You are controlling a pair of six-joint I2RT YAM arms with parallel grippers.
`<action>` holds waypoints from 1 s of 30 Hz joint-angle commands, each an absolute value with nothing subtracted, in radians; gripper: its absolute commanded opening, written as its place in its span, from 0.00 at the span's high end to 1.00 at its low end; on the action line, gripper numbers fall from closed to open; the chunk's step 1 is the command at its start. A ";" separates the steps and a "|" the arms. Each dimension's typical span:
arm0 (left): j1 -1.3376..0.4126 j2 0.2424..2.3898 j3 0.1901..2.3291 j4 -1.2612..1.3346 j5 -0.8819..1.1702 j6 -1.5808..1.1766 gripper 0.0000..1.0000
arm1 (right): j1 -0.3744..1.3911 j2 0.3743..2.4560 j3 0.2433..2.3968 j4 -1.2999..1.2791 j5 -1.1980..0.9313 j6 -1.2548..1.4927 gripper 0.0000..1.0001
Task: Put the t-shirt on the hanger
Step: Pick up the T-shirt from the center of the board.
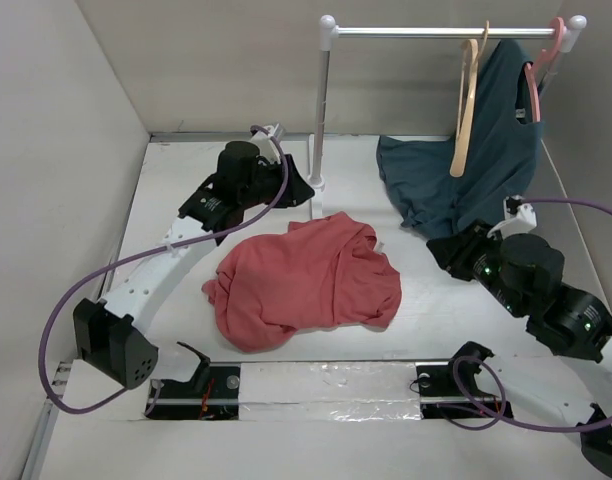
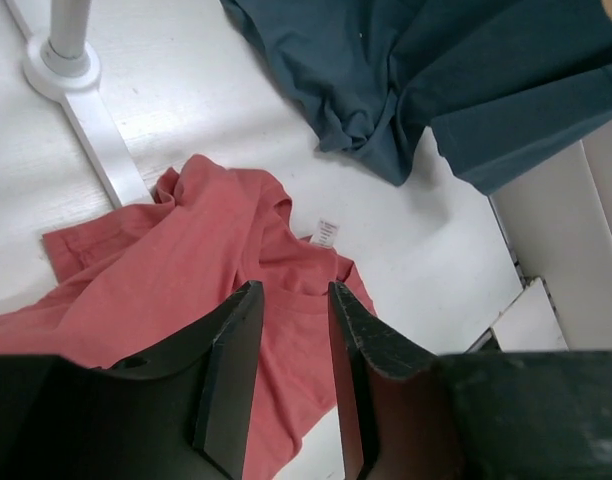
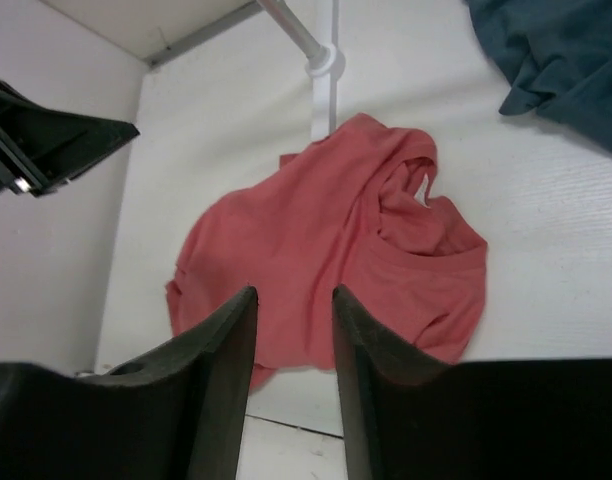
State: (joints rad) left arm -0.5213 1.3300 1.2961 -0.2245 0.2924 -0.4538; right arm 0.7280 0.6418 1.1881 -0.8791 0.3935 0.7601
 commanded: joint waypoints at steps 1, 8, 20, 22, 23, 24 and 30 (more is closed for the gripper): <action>-0.522 1.350 1.310 -0.171 0.366 -0.463 0.70 | 0.736 0.653 1.148 -0.822 0.356 0.773 0.74; -0.647 1.469 1.275 -0.162 0.230 -0.439 1.00 | 0.736 0.638 1.054 -0.825 0.356 0.798 1.00; -0.856 1.672 1.351 -0.219 -0.026 -0.408 0.88 | 0.684 0.695 0.767 -0.738 0.221 0.920 0.91; -0.868 1.696 1.359 -0.201 -0.017 -0.397 0.84 | 0.629 0.718 0.691 -0.655 0.172 0.902 0.76; -0.868 1.718 1.361 -0.193 -0.023 -0.394 0.79 | 0.605 0.739 0.666 -0.602 0.122 0.894 0.71; -0.877 1.727 1.364 -0.187 -0.025 -0.391 0.76 | 0.556 0.752 0.649 -0.576 0.098 0.879 0.65; -0.887 1.802 1.391 -0.166 -0.017 -0.365 0.77 | 0.390 0.844 0.534 -0.436 -0.083 0.818 0.49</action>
